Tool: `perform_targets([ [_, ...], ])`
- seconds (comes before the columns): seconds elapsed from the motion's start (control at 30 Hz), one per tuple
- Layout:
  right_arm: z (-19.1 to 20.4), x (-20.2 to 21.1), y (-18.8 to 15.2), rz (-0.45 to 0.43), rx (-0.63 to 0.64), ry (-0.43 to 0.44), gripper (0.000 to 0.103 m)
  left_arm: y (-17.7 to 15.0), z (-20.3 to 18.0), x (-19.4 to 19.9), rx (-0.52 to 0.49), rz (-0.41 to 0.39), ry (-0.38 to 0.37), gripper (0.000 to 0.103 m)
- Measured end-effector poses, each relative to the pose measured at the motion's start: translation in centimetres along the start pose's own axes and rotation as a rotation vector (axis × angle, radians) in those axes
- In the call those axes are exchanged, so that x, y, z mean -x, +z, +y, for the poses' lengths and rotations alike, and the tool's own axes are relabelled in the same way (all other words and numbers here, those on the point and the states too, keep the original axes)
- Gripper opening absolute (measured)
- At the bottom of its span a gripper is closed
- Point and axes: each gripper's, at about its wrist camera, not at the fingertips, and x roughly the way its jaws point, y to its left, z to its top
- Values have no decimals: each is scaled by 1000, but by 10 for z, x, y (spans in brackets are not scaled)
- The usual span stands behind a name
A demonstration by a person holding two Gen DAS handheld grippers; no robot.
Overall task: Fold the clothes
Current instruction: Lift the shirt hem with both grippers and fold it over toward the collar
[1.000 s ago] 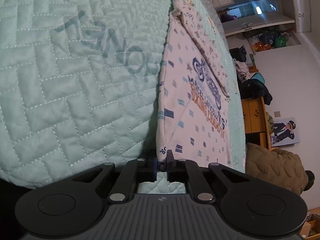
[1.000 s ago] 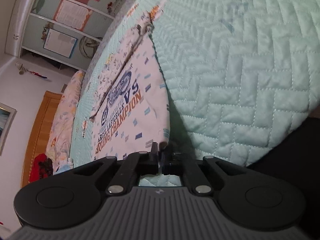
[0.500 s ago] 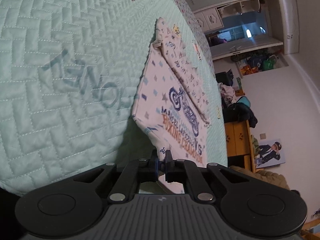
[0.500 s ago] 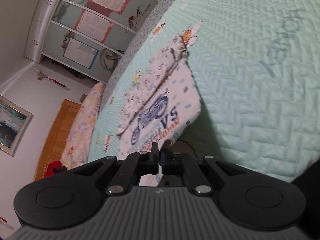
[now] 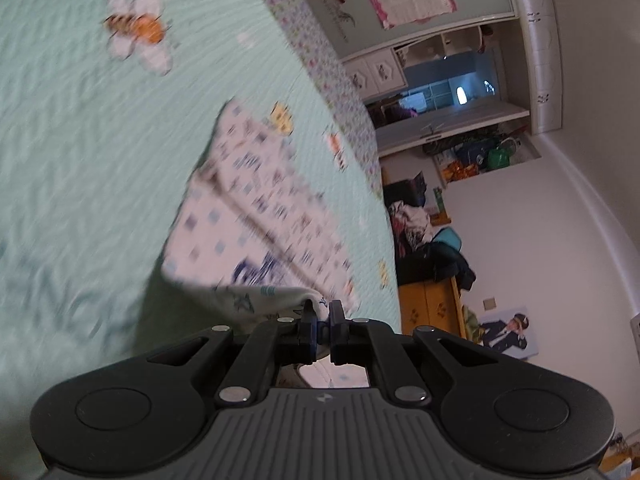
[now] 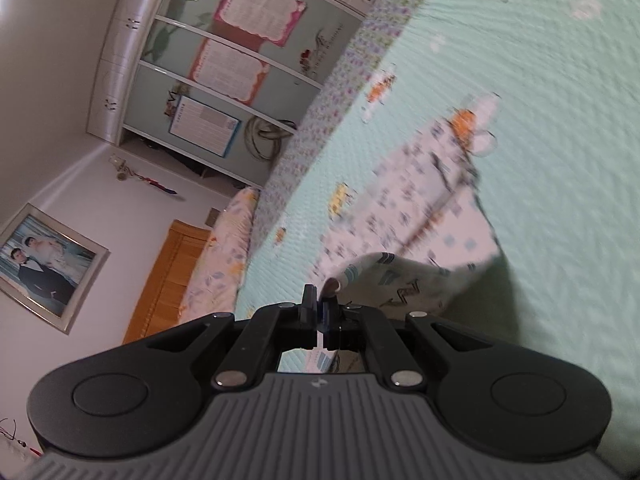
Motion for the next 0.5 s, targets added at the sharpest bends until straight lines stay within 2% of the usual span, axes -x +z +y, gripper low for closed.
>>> perform_targets([
  [0.2, 6, -41, 47, -6, -31, -2, 3, 52, -15, -43, -3, -17, 29, 5],
  [0.5, -14, -128, 116, 9, -93, -52, 3, 132, -8, -131, 18, -9, 82, 5],
])
